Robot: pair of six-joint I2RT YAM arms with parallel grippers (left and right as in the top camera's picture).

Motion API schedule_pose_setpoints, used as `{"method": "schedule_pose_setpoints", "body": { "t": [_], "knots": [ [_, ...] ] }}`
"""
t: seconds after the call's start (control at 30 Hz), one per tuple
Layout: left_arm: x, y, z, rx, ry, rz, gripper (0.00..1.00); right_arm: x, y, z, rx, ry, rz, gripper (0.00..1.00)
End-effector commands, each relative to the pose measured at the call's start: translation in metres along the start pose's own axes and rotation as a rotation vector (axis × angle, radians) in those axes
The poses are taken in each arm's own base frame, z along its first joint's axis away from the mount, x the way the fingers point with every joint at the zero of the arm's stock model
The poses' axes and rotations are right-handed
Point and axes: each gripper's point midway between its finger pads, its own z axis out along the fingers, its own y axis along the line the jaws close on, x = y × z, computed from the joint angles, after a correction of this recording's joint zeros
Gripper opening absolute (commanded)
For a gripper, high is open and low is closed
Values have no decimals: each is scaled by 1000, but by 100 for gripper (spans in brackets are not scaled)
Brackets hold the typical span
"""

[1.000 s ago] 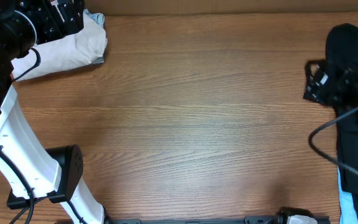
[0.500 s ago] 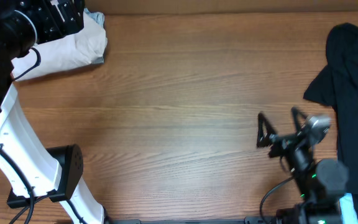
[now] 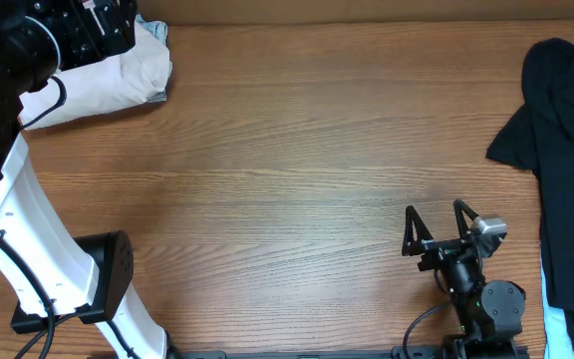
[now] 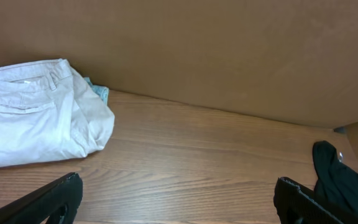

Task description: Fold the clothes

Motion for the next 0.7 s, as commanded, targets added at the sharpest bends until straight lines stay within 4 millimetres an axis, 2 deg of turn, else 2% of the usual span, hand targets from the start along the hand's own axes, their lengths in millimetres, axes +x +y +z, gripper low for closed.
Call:
{"method": "schedule_pose_setpoints", "body": {
  "t": [0.0, 0.67],
  "knots": [
    [0, -2, 2, 11, 4, 20, 100, -3, -1, -1, 6, -28, -2, 100],
    [0, -2, 2, 11, 3, 20, 100, -5, 0, -2, 4, -35, -3, 100]
  ]
}}
